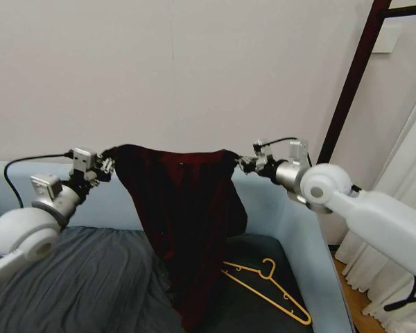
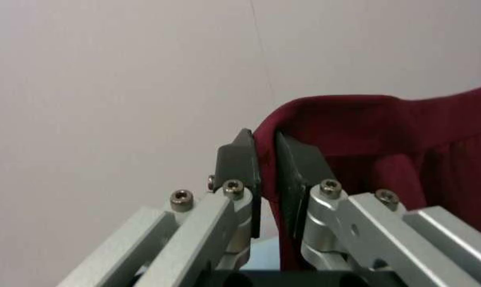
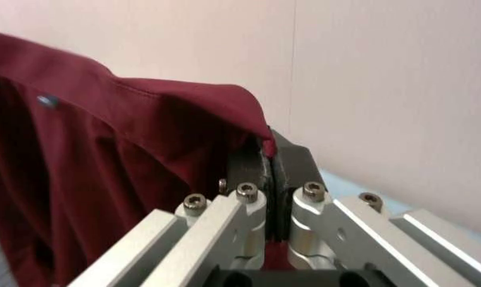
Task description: Pick up the clothes from the sofa and hang them on the clothes hanger.
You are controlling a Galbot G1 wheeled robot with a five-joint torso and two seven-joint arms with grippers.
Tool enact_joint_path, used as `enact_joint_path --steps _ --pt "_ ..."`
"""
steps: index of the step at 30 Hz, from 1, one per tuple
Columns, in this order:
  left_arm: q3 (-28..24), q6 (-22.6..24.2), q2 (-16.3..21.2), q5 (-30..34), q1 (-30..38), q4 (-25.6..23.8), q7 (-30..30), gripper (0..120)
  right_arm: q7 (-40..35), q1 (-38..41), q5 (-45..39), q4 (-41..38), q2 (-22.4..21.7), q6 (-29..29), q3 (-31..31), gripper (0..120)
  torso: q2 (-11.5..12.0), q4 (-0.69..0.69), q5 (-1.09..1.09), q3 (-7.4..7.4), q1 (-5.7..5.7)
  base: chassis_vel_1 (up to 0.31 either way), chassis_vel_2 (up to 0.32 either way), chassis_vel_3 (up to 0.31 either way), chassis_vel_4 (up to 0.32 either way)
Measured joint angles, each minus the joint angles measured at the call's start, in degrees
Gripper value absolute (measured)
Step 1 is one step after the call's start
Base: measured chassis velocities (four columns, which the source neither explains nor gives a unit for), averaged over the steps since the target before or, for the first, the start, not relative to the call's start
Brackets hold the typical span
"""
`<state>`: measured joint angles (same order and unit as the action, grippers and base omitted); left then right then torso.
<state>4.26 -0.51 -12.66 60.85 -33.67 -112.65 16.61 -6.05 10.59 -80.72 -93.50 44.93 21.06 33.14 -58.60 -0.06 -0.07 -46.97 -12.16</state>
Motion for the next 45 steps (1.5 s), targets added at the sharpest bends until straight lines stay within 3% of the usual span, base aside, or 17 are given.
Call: enact_joint_path --steps 4,9,15,20,26,33,39,44,45 --pt "1.18 0.32 1.92 1.38 1.22 -0.55 0.16 7 0.51 3.21 0.01 1.38 0.52 -0.08 1.02 0 0.0 -0.02 0.01 0.0 0.0 0.0 0.0 0.0 0.0" --pt "2.86 0.22 5.61 1.82 0.95 -3.63 0.81 7 1.66 5.75 0.08 -0.91 -1.96 -0.09 2.25 0 -0.01 0.0 0.03 0.01 0.01 0.0 0.0 0.0 0.0" --pt "3.34 -0.02 6.96 1.83 0.46 -8.43 1.98 7 0.96 4.43 -1.68 -10.3 -9.63 1.8 0.14 0 0.0 -0.02 0.05 0.01 0.01 0.0 0.0 0.0 0.0" --pt "3.25 -1.61 6.97 -0.16 -0.88 -9.8 2.11 7 -1.4 -4.22 -5.45 -21.04 -18.76 4.97 -9.41 0 -0.01 -0.04 0.04 0.02 0.02 0.0 0.0 0.0 0.0" --pt "3.29 -1.53 6.65 -0.4 -1.65 -11.53 3.39 7 -3.54 -12.66 -7.03 -28.16 -23.86 5.83 -16.67 0 -0.01 0.0 0.03 0.02 0.02 0.0 0.0 0.0 0.0" --pt "3.15 -1.22 6.15 -1.16 -3.55 -12.64 5.09 7 -5.66 -14.35 -8.29 -32.14 -25.41 6.0 -19.34 0 -0.01 0.0 0.01 0.02 0.02 0.0 0.0 0.0 0.0" --pt "1.53 -0.08 2.34 -1.35 -4.74 -9.87 6.26 7 -9.79 -16.42 -9.71 -30.96 -23.18 6.85 -19.37 0 -0.01 0.0 0.03 0.01 0.01 0.0 0.0 0.0 0.0" --pt "-0.62 2.46 -6.91 -5.66 -10.32 -6.82 8.21 7 -13.48 -26.75 -6.82 -28.83 -17.46 6.78 -20.43 0 0.0 -0.01 0.02 0.0 0.0 0.0 0.0 0.0 0.0" --pt "-0.62 2.46 -6.91 -5.66 -10.32 -6.82 8.21 7 -13.48 -26.75 -6.82 -28.83 -17.46 6.78 -20.43 0 0.0 -0.01 0.02 0.0 0.0 0.0 0.0 0.0 0.0"
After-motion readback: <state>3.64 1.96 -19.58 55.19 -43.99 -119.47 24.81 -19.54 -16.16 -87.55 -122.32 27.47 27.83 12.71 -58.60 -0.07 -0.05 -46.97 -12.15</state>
